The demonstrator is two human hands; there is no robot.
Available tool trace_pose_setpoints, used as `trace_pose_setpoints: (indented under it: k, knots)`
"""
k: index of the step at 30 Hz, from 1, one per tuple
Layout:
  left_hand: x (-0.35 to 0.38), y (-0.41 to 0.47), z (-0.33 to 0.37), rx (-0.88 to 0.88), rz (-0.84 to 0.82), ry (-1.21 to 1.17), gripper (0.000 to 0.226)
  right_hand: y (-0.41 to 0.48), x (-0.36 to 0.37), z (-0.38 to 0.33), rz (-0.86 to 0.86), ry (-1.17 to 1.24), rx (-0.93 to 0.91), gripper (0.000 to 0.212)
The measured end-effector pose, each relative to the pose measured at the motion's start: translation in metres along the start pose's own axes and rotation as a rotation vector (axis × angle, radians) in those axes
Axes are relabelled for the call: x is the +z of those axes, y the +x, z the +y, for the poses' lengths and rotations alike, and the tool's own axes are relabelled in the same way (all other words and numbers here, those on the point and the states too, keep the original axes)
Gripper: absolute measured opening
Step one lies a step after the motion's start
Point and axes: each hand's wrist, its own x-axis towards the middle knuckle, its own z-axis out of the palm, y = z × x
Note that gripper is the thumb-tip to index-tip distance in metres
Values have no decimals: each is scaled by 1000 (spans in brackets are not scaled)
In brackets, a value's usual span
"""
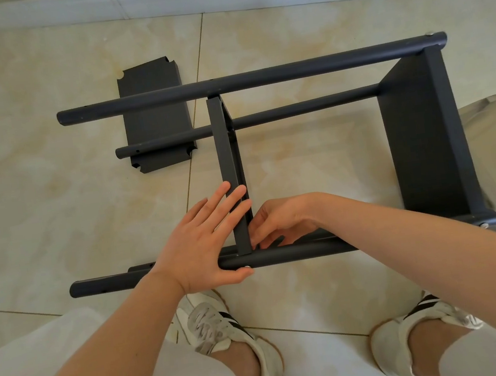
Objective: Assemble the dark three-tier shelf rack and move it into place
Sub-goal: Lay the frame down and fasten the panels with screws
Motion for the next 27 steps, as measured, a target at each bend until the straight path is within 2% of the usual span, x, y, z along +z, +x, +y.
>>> trace_pose_setpoints:
  k: [22,27]
  knots:
    - [0,0,0,2,5,-7,102,3,3,1,34,-46,-20,10]
    - [0,0,0,4,13,-14,102,2,4,2,25,-5,-18,22]
